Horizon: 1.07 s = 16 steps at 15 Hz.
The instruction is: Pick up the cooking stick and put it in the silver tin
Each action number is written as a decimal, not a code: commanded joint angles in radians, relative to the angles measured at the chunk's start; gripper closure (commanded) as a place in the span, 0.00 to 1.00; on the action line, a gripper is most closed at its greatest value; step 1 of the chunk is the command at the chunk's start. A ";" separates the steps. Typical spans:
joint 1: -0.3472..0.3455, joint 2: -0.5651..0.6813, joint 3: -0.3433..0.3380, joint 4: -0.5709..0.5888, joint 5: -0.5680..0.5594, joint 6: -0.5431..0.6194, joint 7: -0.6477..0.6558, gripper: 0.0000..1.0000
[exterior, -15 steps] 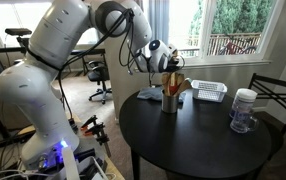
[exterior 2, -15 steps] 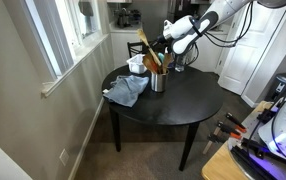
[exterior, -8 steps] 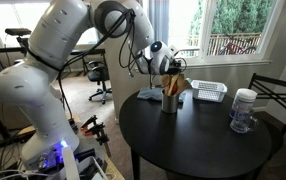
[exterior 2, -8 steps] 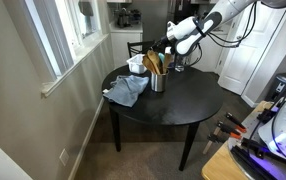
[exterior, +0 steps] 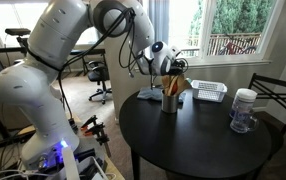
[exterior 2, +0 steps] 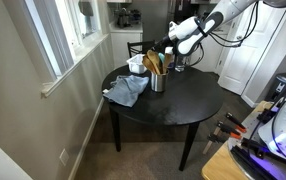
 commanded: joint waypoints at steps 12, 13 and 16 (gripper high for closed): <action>-0.200 -0.323 0.044 -0.377 -0.062 -0.022 0.032 0.00; -0.220 -0.337 0.058 -0.391 -0.070 -0.025 0.033 0.00; -0.195 -0.296 0.040 -0.353 -0.041 -0.002 0.003 0.00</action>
